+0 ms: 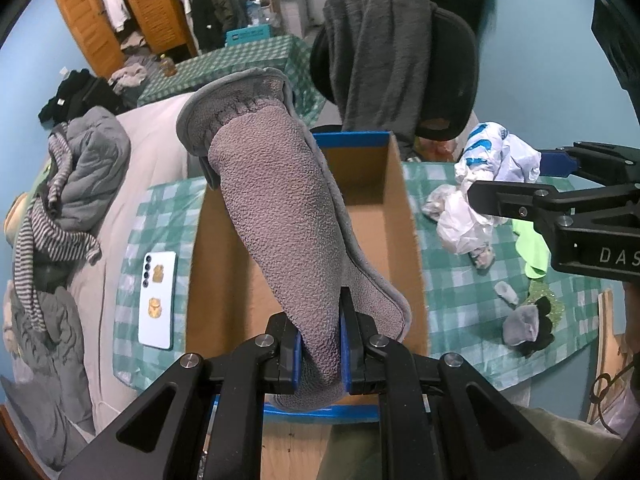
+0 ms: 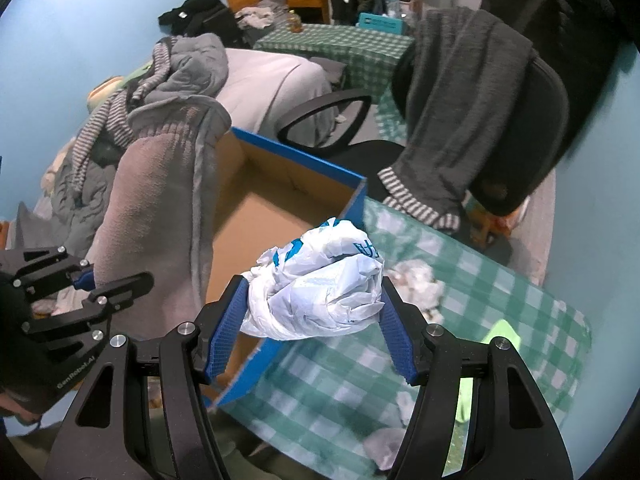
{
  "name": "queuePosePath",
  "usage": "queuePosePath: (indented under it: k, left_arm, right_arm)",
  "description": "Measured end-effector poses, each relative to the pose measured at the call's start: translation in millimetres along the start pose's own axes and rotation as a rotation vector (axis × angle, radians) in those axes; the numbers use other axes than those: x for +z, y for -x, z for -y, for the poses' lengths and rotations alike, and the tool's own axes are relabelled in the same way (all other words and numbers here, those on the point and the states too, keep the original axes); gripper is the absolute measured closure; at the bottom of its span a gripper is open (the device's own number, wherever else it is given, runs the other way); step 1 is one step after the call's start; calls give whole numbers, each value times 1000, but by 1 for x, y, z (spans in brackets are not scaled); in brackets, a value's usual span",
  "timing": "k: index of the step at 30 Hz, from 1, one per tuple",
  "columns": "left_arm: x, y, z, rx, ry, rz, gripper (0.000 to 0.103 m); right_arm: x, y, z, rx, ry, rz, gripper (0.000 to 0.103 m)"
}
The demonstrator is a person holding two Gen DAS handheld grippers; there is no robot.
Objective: Organize soft objects
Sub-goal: 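Carry both socks over the cardboard box and open both grippers to drop them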
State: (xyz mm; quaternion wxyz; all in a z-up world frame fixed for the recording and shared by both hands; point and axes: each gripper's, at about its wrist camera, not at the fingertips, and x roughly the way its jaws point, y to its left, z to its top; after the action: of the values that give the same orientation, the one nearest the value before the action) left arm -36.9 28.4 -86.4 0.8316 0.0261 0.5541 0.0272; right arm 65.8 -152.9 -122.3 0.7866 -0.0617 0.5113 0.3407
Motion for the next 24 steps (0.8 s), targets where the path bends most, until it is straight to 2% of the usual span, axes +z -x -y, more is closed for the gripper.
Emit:
queuePosePath:
  k: [13, 24]
  left_arm:
    - [-7, -27, -37, 17, 33, -51, 89]
    - [-4, -48, -46, -4, 35, -90, 89]
  right_arm:
    - [20, -35, -35, 38, 50, -42, 38]
    - [32, -68, -49, 50, 60, -101, 38]
